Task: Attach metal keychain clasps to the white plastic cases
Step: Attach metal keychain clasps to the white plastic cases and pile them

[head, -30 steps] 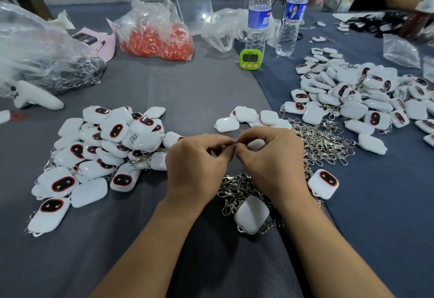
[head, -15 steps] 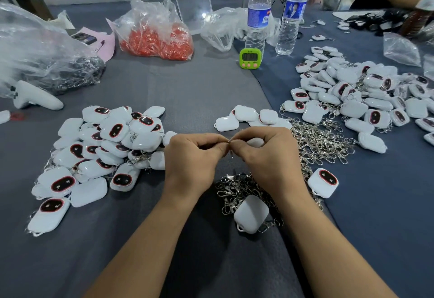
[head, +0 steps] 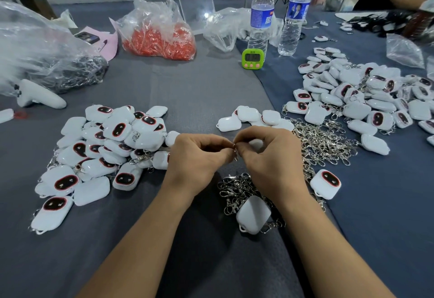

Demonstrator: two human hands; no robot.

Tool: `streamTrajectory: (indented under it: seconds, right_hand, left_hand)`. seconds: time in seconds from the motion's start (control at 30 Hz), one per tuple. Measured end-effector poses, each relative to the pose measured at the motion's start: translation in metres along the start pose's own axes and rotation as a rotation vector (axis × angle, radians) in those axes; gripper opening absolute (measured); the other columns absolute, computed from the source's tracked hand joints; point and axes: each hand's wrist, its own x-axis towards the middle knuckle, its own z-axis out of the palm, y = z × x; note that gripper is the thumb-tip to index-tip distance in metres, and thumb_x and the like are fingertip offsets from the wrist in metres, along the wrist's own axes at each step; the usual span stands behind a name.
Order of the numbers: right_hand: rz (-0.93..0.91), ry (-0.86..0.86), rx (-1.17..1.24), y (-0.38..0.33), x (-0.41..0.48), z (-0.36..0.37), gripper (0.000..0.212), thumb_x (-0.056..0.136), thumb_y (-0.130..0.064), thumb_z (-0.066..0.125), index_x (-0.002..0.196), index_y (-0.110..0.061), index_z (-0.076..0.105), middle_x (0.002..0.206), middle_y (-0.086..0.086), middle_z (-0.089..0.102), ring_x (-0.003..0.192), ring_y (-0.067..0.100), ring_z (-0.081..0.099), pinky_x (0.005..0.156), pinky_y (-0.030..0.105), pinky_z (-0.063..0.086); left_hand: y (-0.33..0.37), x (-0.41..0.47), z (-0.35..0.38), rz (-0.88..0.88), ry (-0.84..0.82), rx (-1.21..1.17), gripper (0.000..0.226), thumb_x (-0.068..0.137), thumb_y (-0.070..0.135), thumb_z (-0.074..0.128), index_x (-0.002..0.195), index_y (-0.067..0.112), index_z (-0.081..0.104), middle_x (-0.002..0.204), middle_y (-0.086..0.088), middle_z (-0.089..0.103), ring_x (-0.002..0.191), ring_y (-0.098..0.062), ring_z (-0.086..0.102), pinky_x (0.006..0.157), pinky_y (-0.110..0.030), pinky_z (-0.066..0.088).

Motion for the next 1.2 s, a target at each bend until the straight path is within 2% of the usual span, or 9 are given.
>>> streamTrajectory:
  seconds: [0.17, 0.3, 0.47, 0.63, 0.8, 0.93, 1.13, 1.2]
  right_hand:
    - [-0.03, -0.03, 0.017, 0.0, 0.002, -0.002, 0.011, 0.077, -0.021, 0.069, 0.082, -0.029, 0.074, 0.071, -0.013, 0.071, 0.068, 0.011, 0.066, 0.066, 0.041, 0.056]
    - [-0.038, -0.074, 0.044, -0.001, 0.003, -0.005, 0.017, 0.076, -0.02, 0.068, 0.085, -0.034, 0.072, 0.072, -0.013, 0.071, 0.07, 0.011, 0.067, 0.069, 0.04, 0.056]
    - [-0.075, -0.105, 0.038, -0.001, 0.005, -0.01, 0.017, 0.075, -0.012, 0.071, 0.077, -0.028, 0.075, 0.072, -0.017, 0.072, 0.072, 0.009, 0.068, 0.07, 0.035, 0.055]
    - [-0.083, -0.139, 0.047, 0.001, 0.005, -0.012, 0.017, 0.074, -0.013, 0.071, 0.073, -0.029, 0.076, 0.072, -0.015, 0.073, 0.072, 0.01, 0.069, 0.07, 0.035, 0.056]
    - [-0.099, -0.141, 0.103, 0.0, 0.004, -0.012, 0.015, 0.073, -0.012, 0.072, 0.072, -0.027, 0.076, 0.071, -0.01, 0.073, 0.069, 0.012, 0.069, 0.067, 0.037, 0.056]
    - [-0.093, -0.145, 0.137, 0.0, 0.003, -0.012, 0.015, 0.073, -0.01, 0.074, 0.073, -0.025, 0.076, 0.07, -0.007, 0.073, 0.068, 0.016, 0.069, 0.066, 0.039, 0.056]
    - [-0.124, -0.134, 0.165, -0.002, 0.004, -0.013, 0.019, 0.073, -0.004, 0.077, 0.072, -0.024, 0.077, 0.071, -0.01, 0.073, 0.069, 0.01, 0.069, 0.067, 0.03, 0.056]
    - [-0.06, -0.125, 0.249, -0.004, 0.005, -0.012, 0.017, 0.073, -0.004, 0.078, 0.073, -0.021, 0.079, 0.069, -0.008, 0.073, 0.065, 0.006, 0.067, 0.064, 0.026, 0.053]
  left_hand:
    - [0.003, 0.002, -0.005, -0.018, -0.072, -0.076, 0.022, 0.076, -0.001, 0.081, 0.077, 0.021, 0.082, 0.074, -0.002, 0.077, 0.069, -0.008, 0.071, 0.069, -0.018, 0.057]
    - [0.005, 0.001, -0.007, -0.024, -0.093, -0.109, 0.025, 0.075, -0.003, 0.081, 0.074, 0.022, 0.082, 0.073, -0.002, 0.077, 0.067, -0.007, 0.07, 0.066, -0.016, 0.053]
    - [0.005, 0.0, -0.007, -0.035, -0.109, -0.105, 0.027, 0.074, -0.006, 0.08, 0.074, 0.022, 0.082, 0.07, -0.002, 0.076, 0.063, -0.006, 0.068, 0.064, -0.016, 0.052]
    - [0.006, -0.001, -0.007, -0.037, -0.085, -0.055, 0.03, 0.072, -0.004, 0.081, 0.07, 0.026, 0.082, 0.067, 0.0, 0.075, 0.061, -0.005, 0.066, 0.064, -0.017, 0.052]
    - [0.007, -0.001, -0.004, -0.116, -0.1, -0.126, 0.016, 0.06, 0.005, 0.075, 0.067, 0.018, 0.081, 0.064, -0.001, 0.072, 0.061, -0.007, 0.062, 0.062, -0.018, 0.049]
    - [0.007, -0.001, -0.003, -0.132, -0.115, -0.161, 0.015, 0.055, 0.006, 0.069, 0.062, 0.015, 0.079, 0.059, -0.003, 0.069, 0.061, -0.012, 0.057, 0.06, -0.02, 0.048]
    - [0.007, -0.001, -0.001, -0.131, -0.124, -0.233, 0.012, 0.055, 0.004, 0.065, 0.056, 0.012, 0.074, 0.057, -0.003, 0.063, 0.057, -0.01, 0.053, 0.057, -0.02, 0.044]
    - [0.008, -0.001, 0.001, -0.082, -0.089, -0.263, 0.012, 0.057, 0.004, 0.065, 0.055, 0.013, 0.074, 0.056, -0.002, 0.062, 0.057, -0.011, 0.051, 0.057, -0.021, 0.043]
